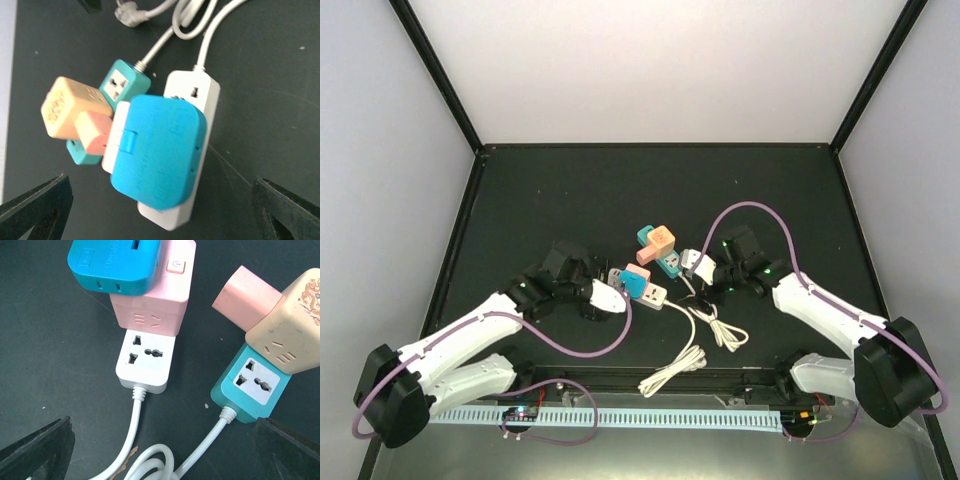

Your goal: Pull the plug off the socket

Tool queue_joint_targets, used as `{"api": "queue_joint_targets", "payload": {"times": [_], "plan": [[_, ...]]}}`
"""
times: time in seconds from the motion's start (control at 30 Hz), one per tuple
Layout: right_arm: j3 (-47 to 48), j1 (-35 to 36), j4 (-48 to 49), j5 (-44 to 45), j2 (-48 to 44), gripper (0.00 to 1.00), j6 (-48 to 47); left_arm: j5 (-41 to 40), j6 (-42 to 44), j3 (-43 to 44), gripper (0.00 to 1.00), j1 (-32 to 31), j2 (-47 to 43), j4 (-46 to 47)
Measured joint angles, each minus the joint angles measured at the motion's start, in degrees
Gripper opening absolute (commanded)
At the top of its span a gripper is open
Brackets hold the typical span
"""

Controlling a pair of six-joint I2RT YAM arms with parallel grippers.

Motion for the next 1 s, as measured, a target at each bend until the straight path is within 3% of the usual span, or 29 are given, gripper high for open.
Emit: {"api": "queue_joint_targets", "payload": {"times": [0.4,0.83,1.0], "plan": [[0.0,0.0,0.0,1.0,0.7,1.00,0.0,-5.4,6.3,-5.2,0.90,-3.2,4.5,16.2],[0.0,0.0,0.0,1.2,1.4,1.00,0.5,-9.5,7.4,-5.0,0.50,-5.0,5.4,19.1],[0.0,0.0,0.0,1.2,1.7,1.00,0.5,-9.8,6.2,-2.4,0.41,-5.0,5.4,16.8]]}}
